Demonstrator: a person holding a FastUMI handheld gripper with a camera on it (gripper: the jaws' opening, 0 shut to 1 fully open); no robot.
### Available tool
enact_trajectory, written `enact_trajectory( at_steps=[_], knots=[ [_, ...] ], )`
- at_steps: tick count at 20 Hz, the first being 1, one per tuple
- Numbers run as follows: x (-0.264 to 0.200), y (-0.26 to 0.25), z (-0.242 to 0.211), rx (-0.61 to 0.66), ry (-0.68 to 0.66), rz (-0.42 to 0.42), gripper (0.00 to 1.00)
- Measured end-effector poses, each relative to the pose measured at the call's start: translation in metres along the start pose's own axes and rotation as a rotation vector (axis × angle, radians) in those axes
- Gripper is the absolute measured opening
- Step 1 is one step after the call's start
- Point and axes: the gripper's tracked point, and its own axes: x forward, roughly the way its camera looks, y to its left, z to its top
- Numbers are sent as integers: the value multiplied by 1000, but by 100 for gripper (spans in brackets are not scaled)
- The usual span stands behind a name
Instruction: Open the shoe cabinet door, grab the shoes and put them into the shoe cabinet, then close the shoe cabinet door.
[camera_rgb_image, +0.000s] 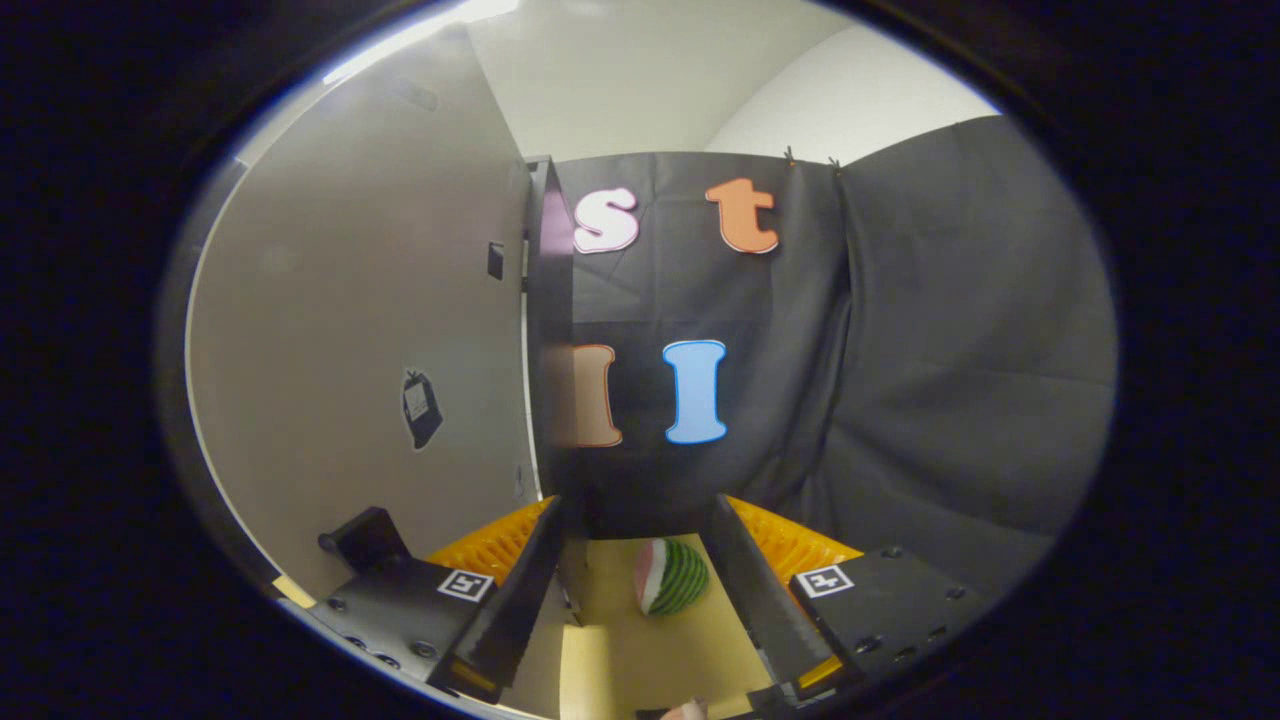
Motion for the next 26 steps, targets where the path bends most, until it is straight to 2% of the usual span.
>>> enact_trajectory(
  at_steps=[6,11,15,26],
  knots=[
    [-9,59,-1,1,-13,19,94],
    [-12,104,-5,30,-15,-38,94],
    [-7,146,-9,77,-23,-45,94],
    [43,267,-13,69,-43,46,94]
  ],
)
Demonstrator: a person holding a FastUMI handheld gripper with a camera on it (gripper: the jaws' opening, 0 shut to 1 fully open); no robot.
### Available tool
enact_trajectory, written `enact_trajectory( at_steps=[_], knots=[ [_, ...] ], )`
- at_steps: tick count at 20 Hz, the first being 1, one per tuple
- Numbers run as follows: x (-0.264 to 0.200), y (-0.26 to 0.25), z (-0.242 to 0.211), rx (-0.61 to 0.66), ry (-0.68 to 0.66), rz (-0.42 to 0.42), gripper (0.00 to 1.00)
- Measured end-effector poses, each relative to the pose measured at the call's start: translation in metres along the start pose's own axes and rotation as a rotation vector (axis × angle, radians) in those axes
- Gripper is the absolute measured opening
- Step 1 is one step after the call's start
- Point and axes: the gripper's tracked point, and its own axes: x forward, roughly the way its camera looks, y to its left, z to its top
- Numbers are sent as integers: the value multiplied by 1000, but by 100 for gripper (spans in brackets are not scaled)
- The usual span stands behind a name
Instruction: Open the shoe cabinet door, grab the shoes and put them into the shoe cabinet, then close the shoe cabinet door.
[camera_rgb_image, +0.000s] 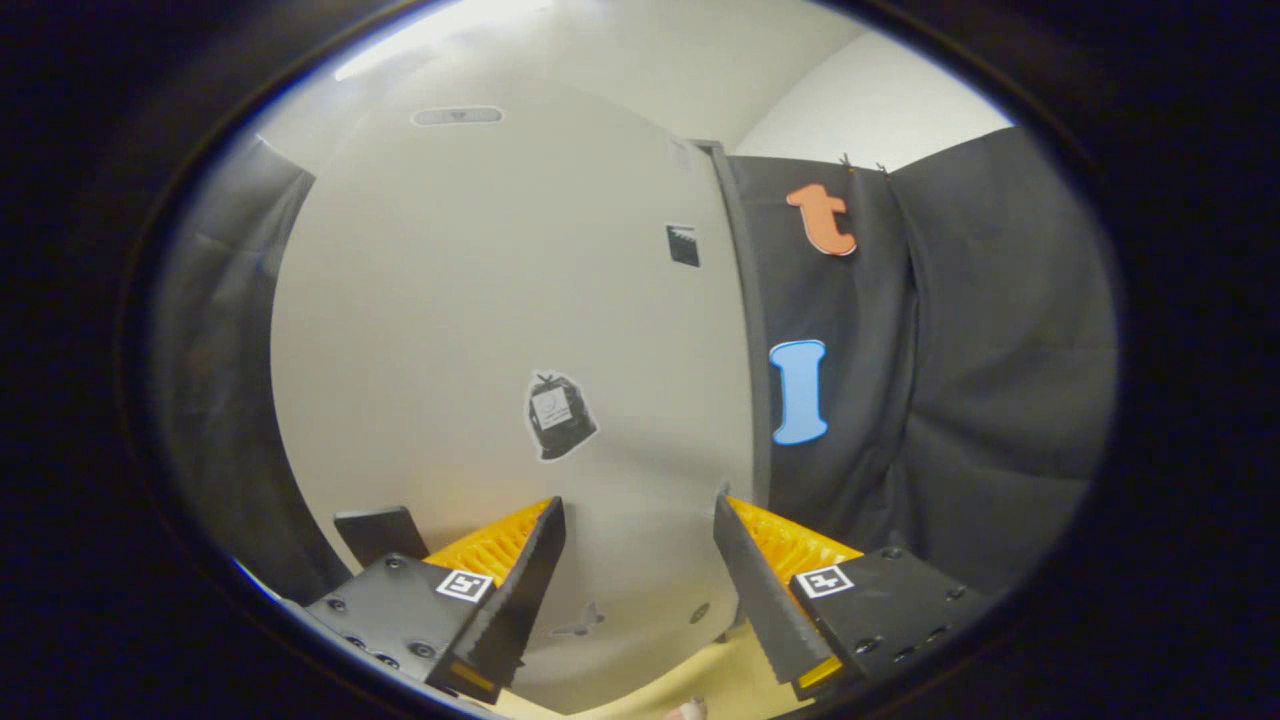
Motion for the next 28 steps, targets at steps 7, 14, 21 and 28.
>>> enact_trajectory(
  at_steps=[7,14,21,28],
  knots=[
    [46,49,-1,17,1,75,93],
    [54,90,-9,-32,-5,86,93],
    [62,106,-17,-57,-12,101,93],
    [60,109,-10,-110,-39,115,93]
  ],
)
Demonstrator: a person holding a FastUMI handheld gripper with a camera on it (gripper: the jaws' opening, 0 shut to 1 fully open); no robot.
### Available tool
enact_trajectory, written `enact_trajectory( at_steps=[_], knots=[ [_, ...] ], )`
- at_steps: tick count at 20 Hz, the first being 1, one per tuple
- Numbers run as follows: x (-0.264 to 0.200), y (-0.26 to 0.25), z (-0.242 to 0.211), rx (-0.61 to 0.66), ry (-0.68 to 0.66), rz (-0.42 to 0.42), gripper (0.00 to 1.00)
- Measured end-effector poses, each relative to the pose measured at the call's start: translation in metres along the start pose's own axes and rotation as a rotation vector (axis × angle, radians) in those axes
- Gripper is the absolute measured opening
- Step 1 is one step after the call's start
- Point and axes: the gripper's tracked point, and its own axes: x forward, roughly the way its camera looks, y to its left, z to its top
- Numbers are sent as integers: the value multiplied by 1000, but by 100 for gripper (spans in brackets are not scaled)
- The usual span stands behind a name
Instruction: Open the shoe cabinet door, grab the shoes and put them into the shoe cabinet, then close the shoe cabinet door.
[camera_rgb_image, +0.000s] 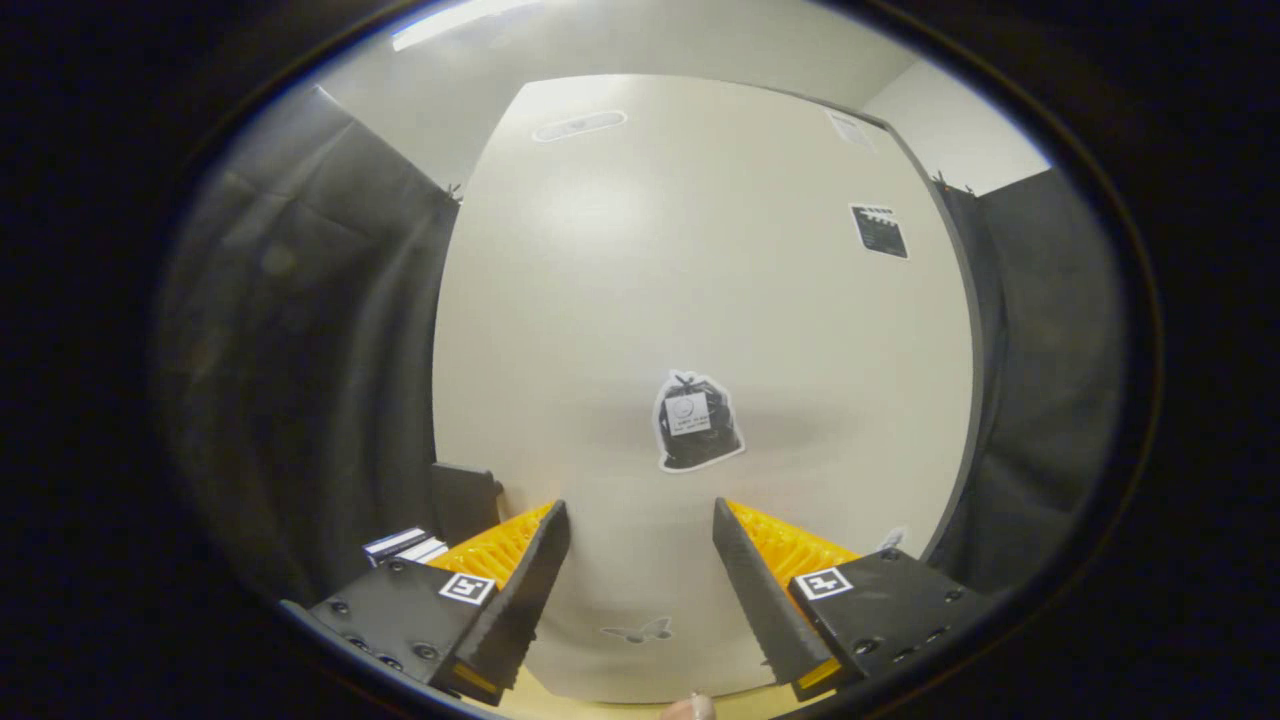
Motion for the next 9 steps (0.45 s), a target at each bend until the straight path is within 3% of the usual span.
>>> enact_trajectory(
  at_steps=[9],
  knots=[
    [-1,-1,2,-54,-31,-42,93]
  ],
)
